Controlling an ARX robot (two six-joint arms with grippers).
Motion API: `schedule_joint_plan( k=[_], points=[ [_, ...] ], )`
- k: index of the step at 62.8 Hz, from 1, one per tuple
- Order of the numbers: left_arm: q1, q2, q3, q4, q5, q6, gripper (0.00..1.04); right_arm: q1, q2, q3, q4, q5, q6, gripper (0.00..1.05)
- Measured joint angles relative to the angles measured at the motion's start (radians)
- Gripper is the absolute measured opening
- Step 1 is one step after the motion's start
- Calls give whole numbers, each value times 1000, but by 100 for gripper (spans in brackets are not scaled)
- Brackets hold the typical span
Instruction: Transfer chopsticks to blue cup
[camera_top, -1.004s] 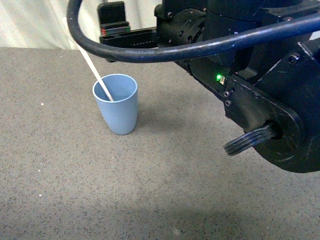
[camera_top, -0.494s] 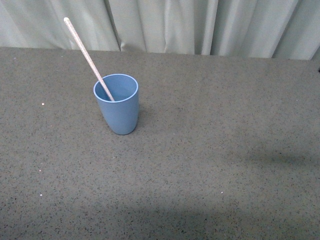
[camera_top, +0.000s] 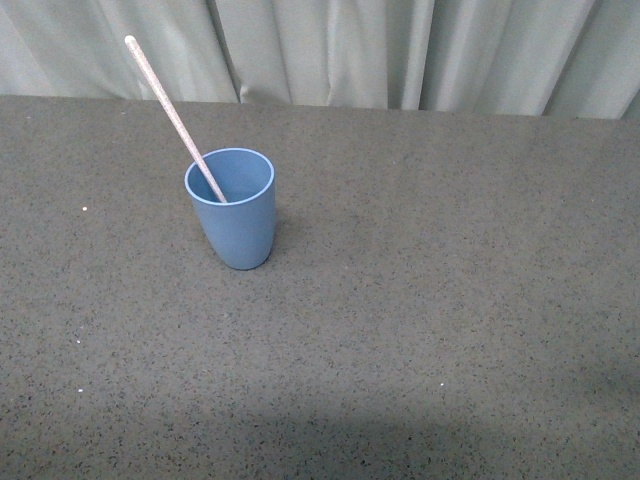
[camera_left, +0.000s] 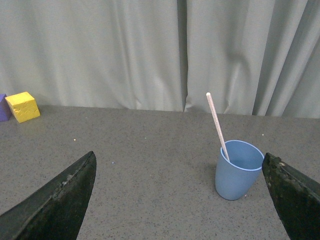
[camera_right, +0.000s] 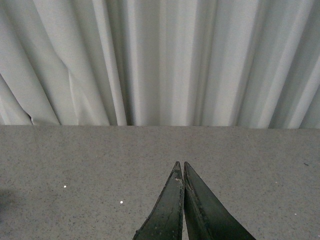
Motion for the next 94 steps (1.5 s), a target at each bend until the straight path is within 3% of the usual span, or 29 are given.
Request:
schedule_joint_plan(
  k=[7, 11, 18, 47, 94],
  points=[
    [0, 0, 0, 0, 0, 0, 98, -23, -101, -20, -80, -21, 0, 1],
    [0, 0, 0, 0, 0, 0, 98, -77, -160, -30, -131, -98, 0, 1],
    [0, 0, 0, 0, 0, 0, 98, -111, -249, -39, -205, -105, 0, 1],
    [0, 0, 0, 0, 0, 0, 98, -113, -541, -47, -473, -109, 0, 1],
    [0, 0, 0, 0, 0, 0, 98, -113, -829, -45, -763, -110, 0, 1]
  ],
)
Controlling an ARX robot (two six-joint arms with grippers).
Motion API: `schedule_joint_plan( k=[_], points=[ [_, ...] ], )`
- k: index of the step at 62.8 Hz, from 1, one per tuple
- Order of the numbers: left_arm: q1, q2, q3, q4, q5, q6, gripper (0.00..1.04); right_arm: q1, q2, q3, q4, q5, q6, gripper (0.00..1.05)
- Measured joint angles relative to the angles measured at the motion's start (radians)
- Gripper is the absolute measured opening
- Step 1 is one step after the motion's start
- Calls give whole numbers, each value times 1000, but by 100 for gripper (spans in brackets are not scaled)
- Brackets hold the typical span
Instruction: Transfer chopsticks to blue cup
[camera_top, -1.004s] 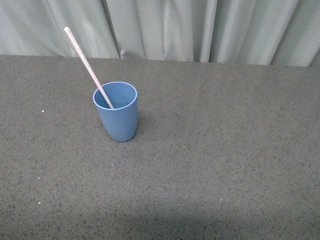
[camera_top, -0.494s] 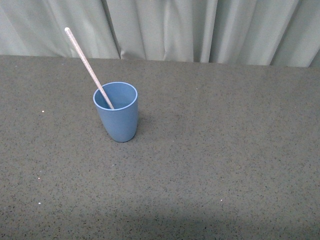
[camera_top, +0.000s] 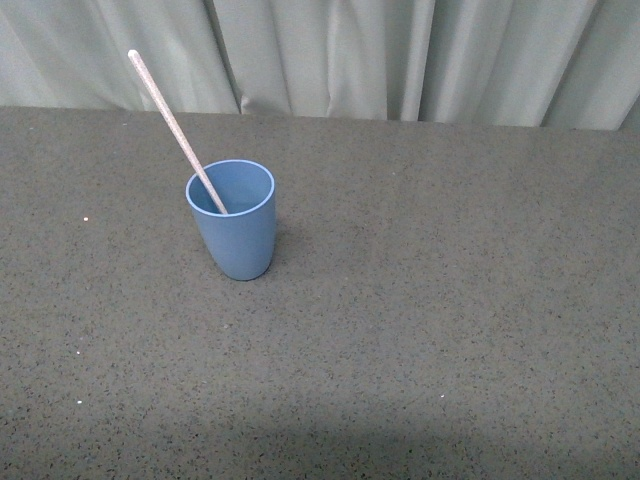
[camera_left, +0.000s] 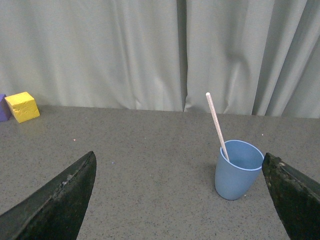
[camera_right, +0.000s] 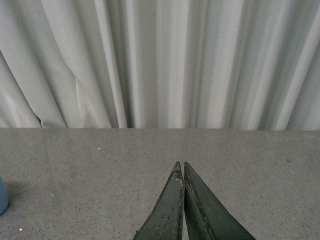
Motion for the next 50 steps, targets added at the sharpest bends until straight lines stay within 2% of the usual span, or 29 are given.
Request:
schedule_joint_plan(
  k=[4, 17, 50],
  points=[
    [0, 0, 0, 0, 0, 0, 98, 0, -89, 0, -117, -2, 0, 1],
    [0, 0, 0, 0, 0, 0, 98, 0, -131, 0, -131, -2, -2, 2],
    [0, 0, 0, 0, 0, 0, 98, 0, -132, 0, -132, -2, -1, 94]
  ],
)
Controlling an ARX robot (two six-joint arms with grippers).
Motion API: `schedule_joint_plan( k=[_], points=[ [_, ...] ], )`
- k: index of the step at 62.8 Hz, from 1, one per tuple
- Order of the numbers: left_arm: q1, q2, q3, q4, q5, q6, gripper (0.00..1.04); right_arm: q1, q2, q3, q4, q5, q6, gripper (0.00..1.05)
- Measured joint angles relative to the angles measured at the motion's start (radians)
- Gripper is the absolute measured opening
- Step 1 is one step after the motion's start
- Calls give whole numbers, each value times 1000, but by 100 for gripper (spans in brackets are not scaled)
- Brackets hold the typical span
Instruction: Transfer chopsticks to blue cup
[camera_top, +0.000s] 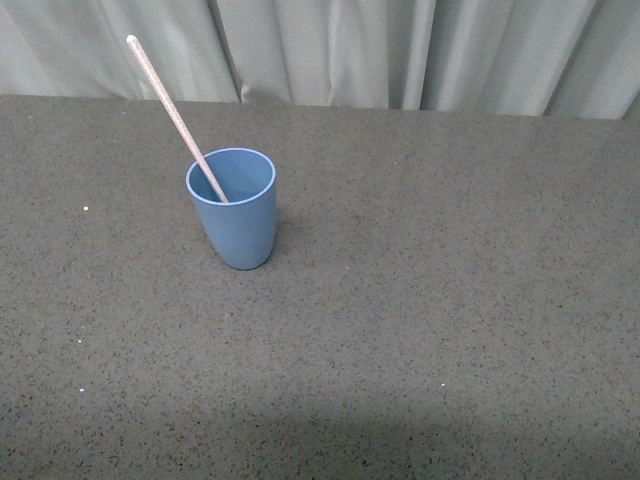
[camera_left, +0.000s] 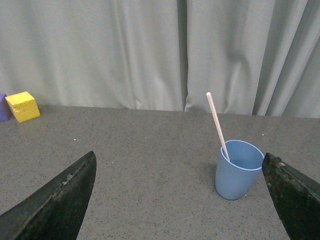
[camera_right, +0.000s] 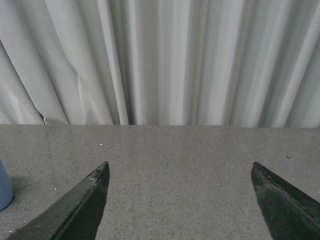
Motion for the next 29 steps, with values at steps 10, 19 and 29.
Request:
schedule_joint_plan(
  k=[10, 19, 29],
  points=[
    [0, 0, 0, 0, 0, 0, 98, 0, 0, 0, 0, 0, 0, 95],
    [0, 0, 0, 0, 0, 0, 98, 0, 0, 0, 0, 0, 0, 95],
    [0, 0, 0, 0, 0, 0, 98, 0, 0, 0, 0, 0, 0, 95]
  ],
)
